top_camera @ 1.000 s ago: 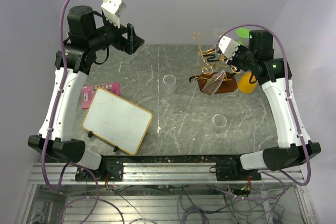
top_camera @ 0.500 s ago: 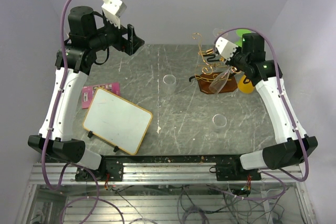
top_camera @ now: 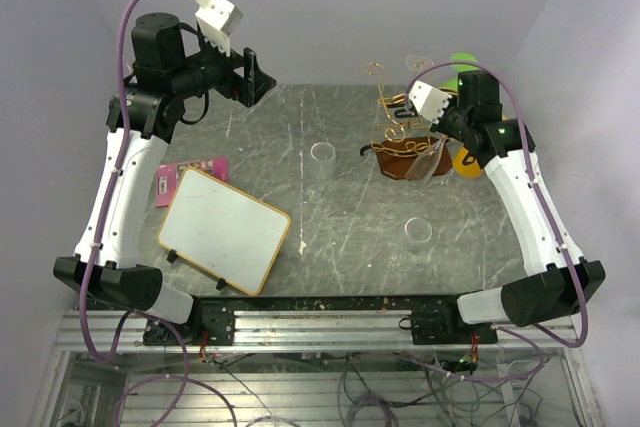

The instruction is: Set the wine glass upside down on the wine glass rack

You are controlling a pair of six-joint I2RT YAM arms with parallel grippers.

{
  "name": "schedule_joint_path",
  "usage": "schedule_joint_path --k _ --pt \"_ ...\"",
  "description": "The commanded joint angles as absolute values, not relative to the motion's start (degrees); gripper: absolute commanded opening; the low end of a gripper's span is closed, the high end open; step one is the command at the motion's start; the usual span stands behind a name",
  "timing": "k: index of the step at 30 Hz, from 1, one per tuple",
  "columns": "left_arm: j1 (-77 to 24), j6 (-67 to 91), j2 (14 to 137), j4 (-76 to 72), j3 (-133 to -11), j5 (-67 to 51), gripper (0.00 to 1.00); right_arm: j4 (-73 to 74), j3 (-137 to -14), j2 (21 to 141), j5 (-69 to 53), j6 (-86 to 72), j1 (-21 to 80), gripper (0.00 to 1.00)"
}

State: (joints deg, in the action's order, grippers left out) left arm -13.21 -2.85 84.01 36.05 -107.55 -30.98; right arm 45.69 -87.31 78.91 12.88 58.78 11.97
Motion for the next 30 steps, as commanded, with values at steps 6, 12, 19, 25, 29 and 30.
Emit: schedule_joint_path --k 6,12,19,25,29,30 --pt "-12.83 -3.17 83.81 35.33 -106.92 -33.00 0.95 48.65 -86.79 76.03 13.00 60.85 11.95 0.00" --pt "-12.83 -3.31 84.08 35.33 -106.88 -33.09 0.95 50.89 -87.11 75.77 11.16 61.13 11.95 0.00" --pt "-12.83 -3.25 84.31 35.24 -106.69 -33.18 0.95 52.46 -88.08 75.74 9.61 61.35 11.95 0.00" --pt "-12.83 -3.49 84.31 35.46 -106.61 -33.22 0.95 53.81 -89.82 76.00 7.05 61.09 11.92 0.00" --pt "-12.83 -3.51 84.18 35.51 -106.44 -33.27 0.94 54.47 -90.71 76.33 5.57 61.00 12.03 0.00" --pt "-12.83 -3.56 84.10 35.57 -106.51 -33.31 0.94 54.61 -90.85 76.40 5.32 61.00 12.04 0.00"
